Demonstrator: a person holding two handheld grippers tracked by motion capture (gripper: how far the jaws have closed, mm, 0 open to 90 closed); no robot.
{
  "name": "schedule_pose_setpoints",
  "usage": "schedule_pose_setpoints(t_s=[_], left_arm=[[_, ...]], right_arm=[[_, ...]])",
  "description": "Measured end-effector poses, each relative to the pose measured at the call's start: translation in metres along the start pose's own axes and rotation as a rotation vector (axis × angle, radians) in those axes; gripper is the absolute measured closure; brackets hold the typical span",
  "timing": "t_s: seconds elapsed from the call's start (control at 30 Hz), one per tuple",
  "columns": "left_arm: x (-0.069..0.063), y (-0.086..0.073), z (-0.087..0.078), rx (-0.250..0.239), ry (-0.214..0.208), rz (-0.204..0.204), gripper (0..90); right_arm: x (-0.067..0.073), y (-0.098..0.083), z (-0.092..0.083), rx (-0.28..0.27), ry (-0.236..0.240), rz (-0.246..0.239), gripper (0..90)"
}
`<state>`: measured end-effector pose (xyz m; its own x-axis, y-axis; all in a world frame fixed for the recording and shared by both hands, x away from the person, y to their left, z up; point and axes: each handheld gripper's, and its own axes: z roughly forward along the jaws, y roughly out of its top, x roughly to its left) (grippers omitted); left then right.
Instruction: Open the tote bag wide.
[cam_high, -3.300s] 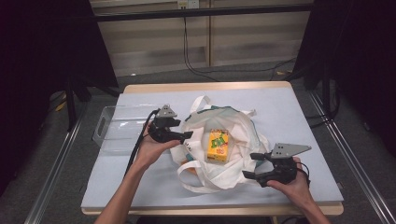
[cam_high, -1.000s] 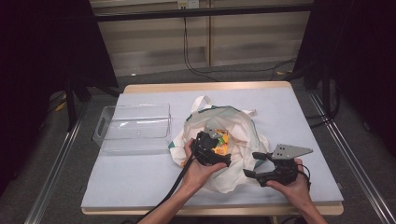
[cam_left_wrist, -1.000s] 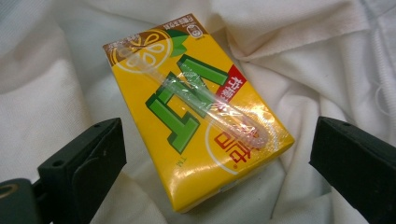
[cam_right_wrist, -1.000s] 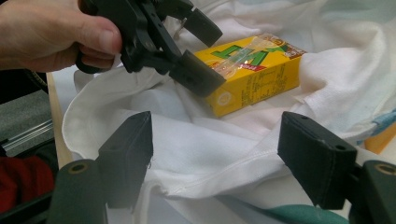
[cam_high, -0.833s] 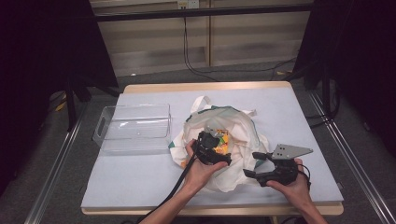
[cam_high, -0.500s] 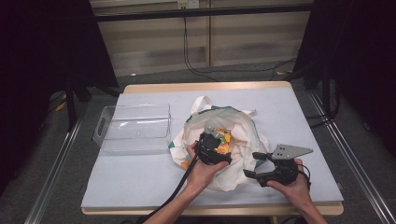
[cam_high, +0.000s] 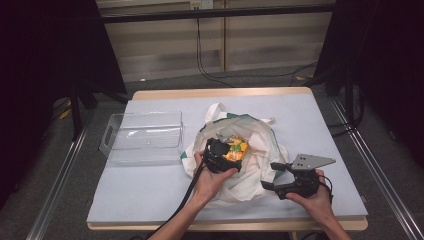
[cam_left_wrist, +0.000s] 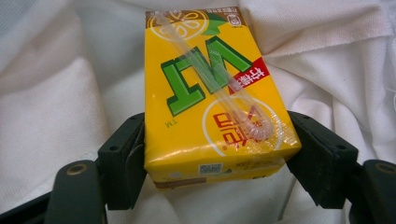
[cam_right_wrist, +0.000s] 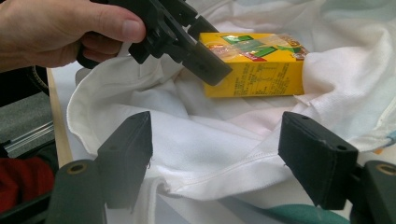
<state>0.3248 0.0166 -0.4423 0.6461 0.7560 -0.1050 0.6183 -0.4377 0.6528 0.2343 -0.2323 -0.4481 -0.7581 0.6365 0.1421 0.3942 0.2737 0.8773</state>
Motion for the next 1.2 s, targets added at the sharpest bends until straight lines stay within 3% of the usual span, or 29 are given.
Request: schedule_pose_setpoints(t_s=[0.13,0.27,0.3,0.6,0.67,0.77,1.07,1.13,1.2], left_arm=[[0.005,0.002,-0.003,0.012,-0.028,-0.005,27.3],[0.008,0.005,-0.011,0.014,-0.039,0.021,27.4],[0.009,0.005,-0.012,0.005,-0.042,0.009,27.5],[0.022,0.018,-0.033,0.019,-0.093,0.039,27.8],[0.025,0.02,-0.036,0.007,-0.119,0.027,27.8],[0.029,0.026,-0.041,0.018,-0.124,0.05,27.8],[0.037,0.037,-0.047,0.117,-0.125,0.118,27.8],[0.039,0.041,-0.046,0.202,-0.13,0.167,27.7],[0.038,0.041,-0.044,0.233,-0.101,0.194,27.7]], right_arm=[[-0.001,0.0,-0.001,-0.006,0.0,0.002,26.1],[-0.001,0.0,-0.001,-0.004,0.002,0.002,24.8],[-0.001,0.0,-0.001,-0.005,0.005,0.001,24.8],[-0.001,0.0,-0.001,-0.009,0.001,0.005,24.3],[-0.001,0.001,-0.002,-0.01,0.001,0.005,24.3],[-0.001,0.001,-0.002,-0.015,0.002,0.004,24.3],[0.0,0.001,-0.001,-0.011,0.009,-0.001,24.0],[0.0,0.001,-0.001,-0.012,0.007,0.003,23.8],[-0.001,0.001,-0.001,-0.014,0.007,0.005,23.6]])
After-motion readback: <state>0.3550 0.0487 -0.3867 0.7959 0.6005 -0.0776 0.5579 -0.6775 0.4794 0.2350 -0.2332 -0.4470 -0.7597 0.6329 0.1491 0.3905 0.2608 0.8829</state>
